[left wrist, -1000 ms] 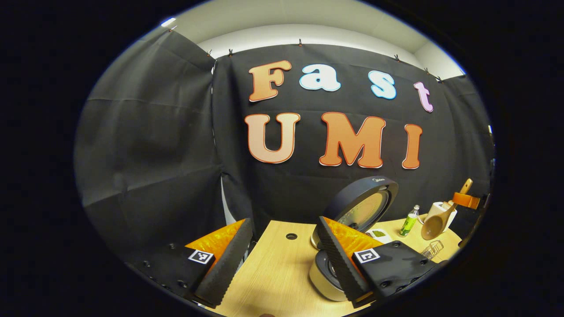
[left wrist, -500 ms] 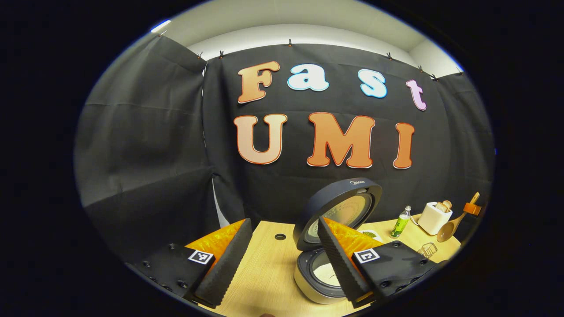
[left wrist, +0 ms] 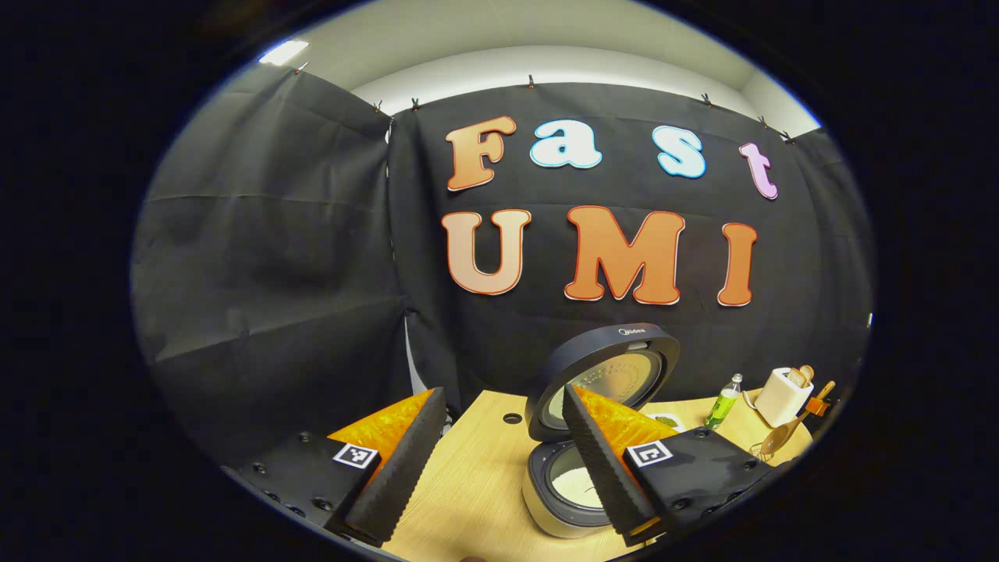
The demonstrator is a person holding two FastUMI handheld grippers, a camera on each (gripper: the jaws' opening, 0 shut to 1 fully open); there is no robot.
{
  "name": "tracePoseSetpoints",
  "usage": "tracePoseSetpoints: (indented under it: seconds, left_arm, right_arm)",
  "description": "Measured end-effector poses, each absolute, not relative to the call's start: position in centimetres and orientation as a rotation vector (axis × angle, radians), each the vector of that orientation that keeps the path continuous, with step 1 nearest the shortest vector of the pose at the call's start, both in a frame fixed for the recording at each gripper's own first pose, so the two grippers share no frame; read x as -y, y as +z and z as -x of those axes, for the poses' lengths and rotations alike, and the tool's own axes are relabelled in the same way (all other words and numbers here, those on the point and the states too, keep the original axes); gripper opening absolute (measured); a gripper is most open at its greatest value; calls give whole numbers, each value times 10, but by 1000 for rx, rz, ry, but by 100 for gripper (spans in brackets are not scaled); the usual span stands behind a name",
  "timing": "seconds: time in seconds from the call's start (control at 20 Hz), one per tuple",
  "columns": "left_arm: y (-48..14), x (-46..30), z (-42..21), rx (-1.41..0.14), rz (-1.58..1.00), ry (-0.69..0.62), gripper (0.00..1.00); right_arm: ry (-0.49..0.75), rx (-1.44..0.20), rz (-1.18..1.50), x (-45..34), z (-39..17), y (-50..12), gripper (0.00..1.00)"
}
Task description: Close the left gripper, press the button to open the rice cooker; take a wooden spoon from the chopstick holder with the right hand, scoop a spoonful of rice and pour it into the rice cooker, then put the wooden spoon back into the chopstick holder.
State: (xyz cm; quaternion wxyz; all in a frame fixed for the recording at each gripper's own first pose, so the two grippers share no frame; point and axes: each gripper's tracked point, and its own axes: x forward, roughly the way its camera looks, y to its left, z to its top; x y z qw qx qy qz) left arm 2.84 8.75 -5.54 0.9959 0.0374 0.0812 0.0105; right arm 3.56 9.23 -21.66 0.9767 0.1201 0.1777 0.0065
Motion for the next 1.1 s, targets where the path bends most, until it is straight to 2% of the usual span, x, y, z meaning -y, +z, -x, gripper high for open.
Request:
tracePoseSetpoints:
  seconds: [0.45, 0.7, 0.75, 0.8, 0.85, 0.9, 1.05, 1.1]
  left_arm:
    - [-48, -68, -13, -156, -56, 102, 98]
    - [-45, -58, -8, -156, -68, 128, 100]
    - [-46, -57, -7, -159, -69, 131, 97]
    - [-46, -55, -8, -161, -69, 132, 100]
    - [-45, -53, -8, -163, -69, 134, 100]
    - [-44, -51, -8, -163, -69, 133, 99]
    - [-40, -42, -14, -158, -73, 122, 98]
    - [-38, -39, -16, -154, -74, 116, 98]
  right_arm:
    - [81, -503, -220, -100, -49, -290, 1]
    - [101, -525, -238, -99, -48, -300, 9]
    - [94, -536, -229, -96, -49, -301, 12]
    - [89, -542, -215, -91, -51, -300, 17]
    - [84, -546, -197, -87, -49, -294, 11]
    - [73, -549, -174, -80, -49, -289, 28]
    - [51, -553, -145, -60, -49, -262, 46]
    - [45, -538, -147, -55, -52, -248, 57]
